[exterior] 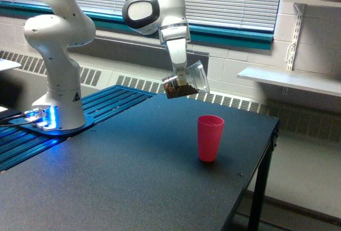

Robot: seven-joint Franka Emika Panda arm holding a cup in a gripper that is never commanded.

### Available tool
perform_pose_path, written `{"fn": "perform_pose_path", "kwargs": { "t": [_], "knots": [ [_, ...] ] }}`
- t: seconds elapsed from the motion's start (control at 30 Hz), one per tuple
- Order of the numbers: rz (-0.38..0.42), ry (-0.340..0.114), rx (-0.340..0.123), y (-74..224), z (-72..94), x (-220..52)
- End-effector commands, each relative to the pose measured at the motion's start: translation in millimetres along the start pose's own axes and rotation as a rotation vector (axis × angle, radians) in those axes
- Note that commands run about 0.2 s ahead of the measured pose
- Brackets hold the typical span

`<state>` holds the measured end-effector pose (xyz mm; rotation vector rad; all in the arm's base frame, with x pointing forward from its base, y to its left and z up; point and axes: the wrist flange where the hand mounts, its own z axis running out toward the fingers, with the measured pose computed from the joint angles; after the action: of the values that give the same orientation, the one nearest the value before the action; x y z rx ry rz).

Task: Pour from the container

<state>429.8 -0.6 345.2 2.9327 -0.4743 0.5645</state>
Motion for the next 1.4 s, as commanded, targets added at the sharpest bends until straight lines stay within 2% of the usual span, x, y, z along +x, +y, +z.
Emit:
{"fn": "perform_pose_path", "kwargs": {
  "t": [0.03, 1.4],
  "knots": [
    [0.027, -0.011, -0.026, -4.5, 3.9, -4.3],
    [-0.038, -0.049, -0.167, -43.1, 26.4, -8.2]
  ]
}}
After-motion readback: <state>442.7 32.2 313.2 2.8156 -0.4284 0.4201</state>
